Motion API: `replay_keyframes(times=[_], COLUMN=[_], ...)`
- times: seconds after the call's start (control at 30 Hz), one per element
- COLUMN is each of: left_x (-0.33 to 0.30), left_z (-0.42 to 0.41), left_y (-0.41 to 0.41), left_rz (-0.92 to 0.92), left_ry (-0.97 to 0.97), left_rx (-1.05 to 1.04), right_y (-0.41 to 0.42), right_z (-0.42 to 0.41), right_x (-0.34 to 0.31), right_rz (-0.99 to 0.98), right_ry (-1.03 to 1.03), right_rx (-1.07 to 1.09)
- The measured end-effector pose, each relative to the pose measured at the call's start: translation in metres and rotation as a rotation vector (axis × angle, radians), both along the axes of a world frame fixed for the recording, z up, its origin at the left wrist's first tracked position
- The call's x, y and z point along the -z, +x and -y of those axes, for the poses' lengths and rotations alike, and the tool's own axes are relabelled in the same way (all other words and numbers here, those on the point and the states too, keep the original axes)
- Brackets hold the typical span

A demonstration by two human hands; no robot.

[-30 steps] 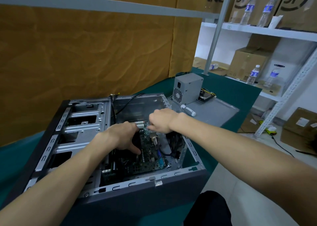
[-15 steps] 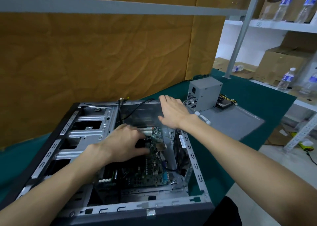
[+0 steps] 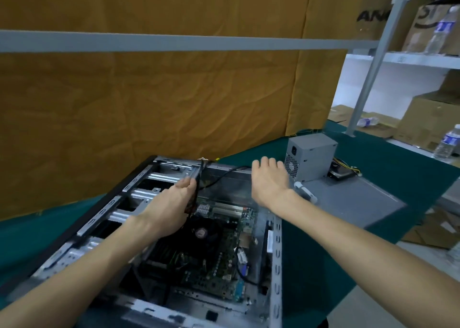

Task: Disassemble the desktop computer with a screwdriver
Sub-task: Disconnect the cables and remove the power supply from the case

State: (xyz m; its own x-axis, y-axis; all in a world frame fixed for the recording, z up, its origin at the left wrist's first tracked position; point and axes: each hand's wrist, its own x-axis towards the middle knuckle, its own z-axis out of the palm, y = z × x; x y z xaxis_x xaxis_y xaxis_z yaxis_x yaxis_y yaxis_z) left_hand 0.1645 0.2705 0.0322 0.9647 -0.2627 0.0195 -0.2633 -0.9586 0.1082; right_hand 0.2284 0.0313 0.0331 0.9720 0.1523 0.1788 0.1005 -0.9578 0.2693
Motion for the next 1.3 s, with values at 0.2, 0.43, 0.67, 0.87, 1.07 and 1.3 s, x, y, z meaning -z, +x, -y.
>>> replay_keyframes(times=[0.2,0.43,0.67,0.87,1.07,1.3], left_x=[0.013,0.018,0.004,0.020,0.018,0.003], left_z=[0.010,0.005,0.025,-0.023,-0.040,-0.045], left_y=[0.009,0.020,0.039,-0.006,-0.021,-0.009], left_rz=[0.166,0.228,0.144,0.162,0.094,0.001], left_ry=[-0.019,-0.045,-0.141,-0.100,-0.075,-0.030], left_rx=[0.063,0.131,0.313,0.062,0.019,0.115], right_y=[-0.009,-0.021,-0.050,-0.015,0.009,0.000], right_z=[0.009,0.019,0.035,-0.005,-0.021,-0.009], right_x=[-0.006,-0.003,0.002,-0.009,-0.003,-0.001], right_rz=[-0.044,-0.014,-0.073,0.004,-0.062,0.034], right_ry=[0.057,0.136,0.078,0.010,-0.081,0.093], right_rx=[0.150,-0.065,0.171,-0.044,-0.099,-0.043])
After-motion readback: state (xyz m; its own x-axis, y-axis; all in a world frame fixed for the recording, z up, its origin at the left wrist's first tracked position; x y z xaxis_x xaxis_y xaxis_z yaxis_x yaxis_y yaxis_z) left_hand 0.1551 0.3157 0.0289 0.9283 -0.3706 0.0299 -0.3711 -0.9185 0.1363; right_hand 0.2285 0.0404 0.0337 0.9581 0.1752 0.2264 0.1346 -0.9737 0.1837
